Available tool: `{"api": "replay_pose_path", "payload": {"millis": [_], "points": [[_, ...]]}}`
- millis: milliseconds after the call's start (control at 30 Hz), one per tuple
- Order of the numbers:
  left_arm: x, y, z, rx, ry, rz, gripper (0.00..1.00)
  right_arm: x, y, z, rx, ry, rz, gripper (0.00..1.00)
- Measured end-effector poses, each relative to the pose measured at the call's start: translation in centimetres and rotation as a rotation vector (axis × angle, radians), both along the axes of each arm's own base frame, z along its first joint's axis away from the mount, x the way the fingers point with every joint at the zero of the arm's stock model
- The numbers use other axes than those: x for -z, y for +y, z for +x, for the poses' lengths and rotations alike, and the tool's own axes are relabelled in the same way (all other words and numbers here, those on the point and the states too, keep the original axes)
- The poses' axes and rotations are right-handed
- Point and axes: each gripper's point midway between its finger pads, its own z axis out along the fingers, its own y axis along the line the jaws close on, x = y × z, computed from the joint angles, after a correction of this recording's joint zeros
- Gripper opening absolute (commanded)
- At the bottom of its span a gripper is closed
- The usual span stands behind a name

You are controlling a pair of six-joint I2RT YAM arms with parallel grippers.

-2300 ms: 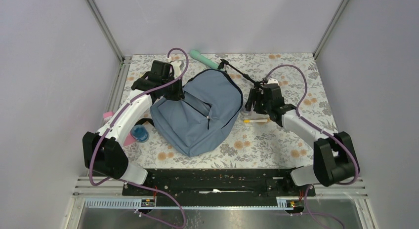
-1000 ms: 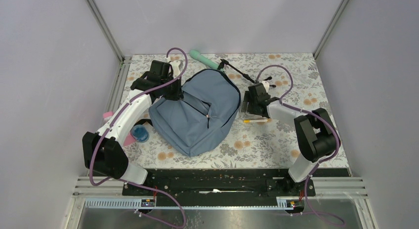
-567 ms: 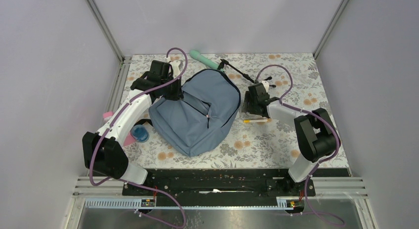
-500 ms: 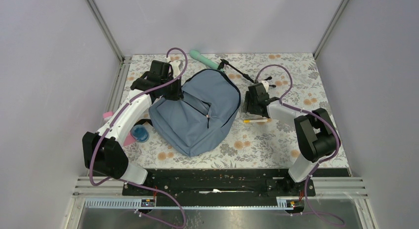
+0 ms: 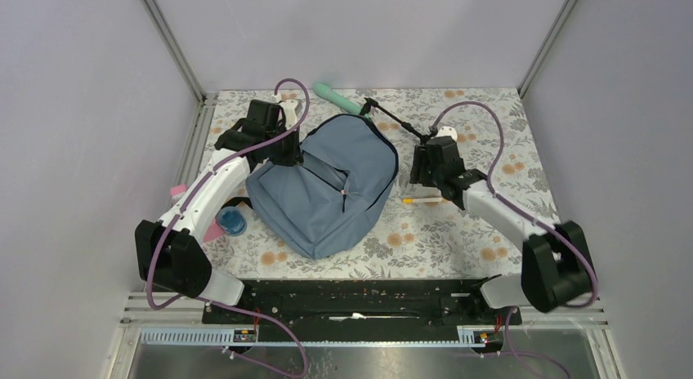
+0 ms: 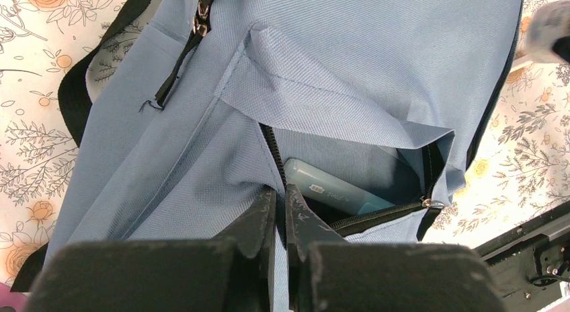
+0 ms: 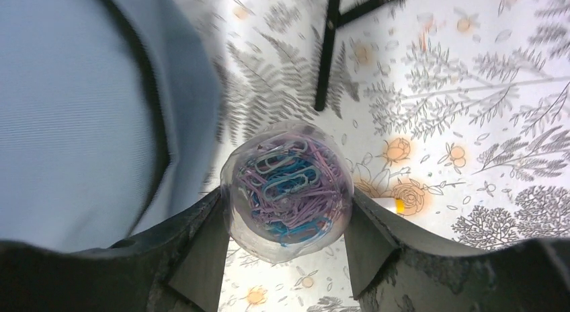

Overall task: Pack the student bag
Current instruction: Pick up the stationery from the center of the board.

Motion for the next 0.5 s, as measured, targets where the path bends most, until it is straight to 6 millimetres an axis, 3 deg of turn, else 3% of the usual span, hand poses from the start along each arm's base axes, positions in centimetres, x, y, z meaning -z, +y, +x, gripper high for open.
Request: {"api": "replay_pose_path", "payload": {"millis": [100,200,500], "points": [[-0.2,0.0,0.0,0.000,-0.004,-0.002,0.00,-3.9,0.5,-0.3,-0.037,-0.092,0.048,0.38],[-0.2,0.0,-0.1,0.000,-0.002,-0.005,0.00,-7.1,2.3,-1.3,-0.115,-0.156,0.095,0.38],[-0.9,0.0,-0.5,-0.017,-0.015,-0.028,0.00,-12.8,13.3,-5.3,-0.481,-0.232,0.260,0.38]]}}
